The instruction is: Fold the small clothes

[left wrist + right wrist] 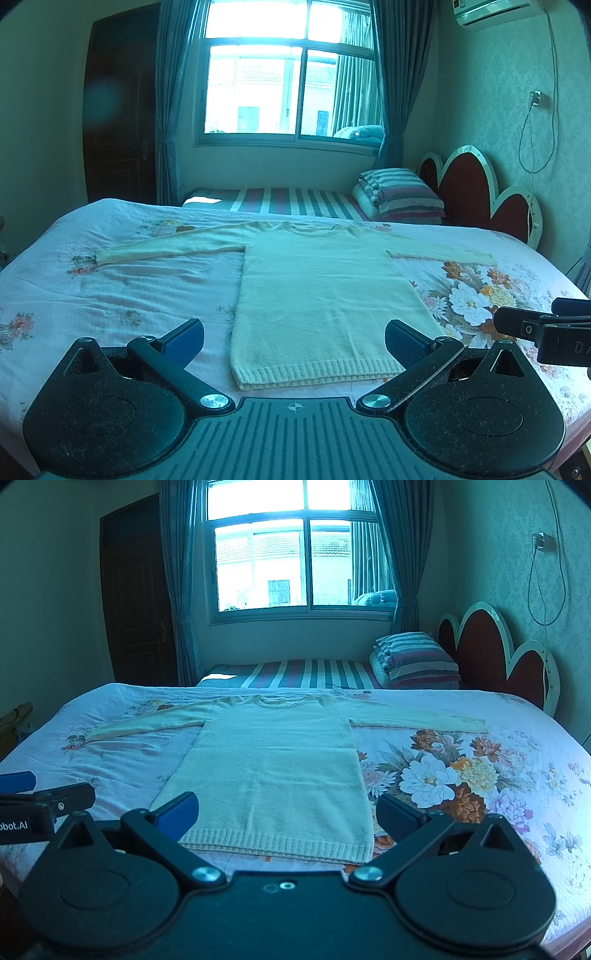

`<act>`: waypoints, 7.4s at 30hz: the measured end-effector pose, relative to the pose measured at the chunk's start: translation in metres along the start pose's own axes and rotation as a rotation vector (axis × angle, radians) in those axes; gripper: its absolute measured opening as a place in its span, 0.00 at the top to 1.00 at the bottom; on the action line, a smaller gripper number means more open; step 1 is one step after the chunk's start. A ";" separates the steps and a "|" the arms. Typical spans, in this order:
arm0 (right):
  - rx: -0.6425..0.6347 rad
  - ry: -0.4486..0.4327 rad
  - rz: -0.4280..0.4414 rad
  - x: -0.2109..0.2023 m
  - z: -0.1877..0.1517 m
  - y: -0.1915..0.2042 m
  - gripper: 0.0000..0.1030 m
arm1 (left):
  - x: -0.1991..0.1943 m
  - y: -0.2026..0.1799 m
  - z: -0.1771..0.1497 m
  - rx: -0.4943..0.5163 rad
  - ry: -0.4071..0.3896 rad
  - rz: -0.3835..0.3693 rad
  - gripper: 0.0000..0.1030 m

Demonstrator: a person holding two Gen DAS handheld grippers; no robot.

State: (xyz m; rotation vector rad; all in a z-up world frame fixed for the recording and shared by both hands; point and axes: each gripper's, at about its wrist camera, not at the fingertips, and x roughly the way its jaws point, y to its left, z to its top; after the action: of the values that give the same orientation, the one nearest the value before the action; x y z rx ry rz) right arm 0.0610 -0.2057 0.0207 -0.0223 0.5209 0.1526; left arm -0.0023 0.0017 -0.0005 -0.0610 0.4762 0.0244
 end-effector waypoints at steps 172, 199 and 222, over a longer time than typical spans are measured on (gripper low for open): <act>0.203 0.043 -0.148 0.458 0.102 -0.157 0.65 | 0.613 0.088 0.121 -0.398 0.262 -0.136 0.97; 0.140 0.145 -0.110 0.563 0.143 -0.166 0.61 | 0.606 0.077 0.134 -0.214 0.172 0.118 0.27; 0.108 0.127 -0.102 0.421 0.098 -0.133 0.54 | 0.440 0.275 0.034 -0.731 0.048 0.266 0.21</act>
State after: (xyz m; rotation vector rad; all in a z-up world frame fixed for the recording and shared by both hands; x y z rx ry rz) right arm 0.4902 -0.2725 -0.1056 0.0474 0.6531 0.0229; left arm 0.3941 0.2823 -0.1865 -0.7160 0.5012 0.4591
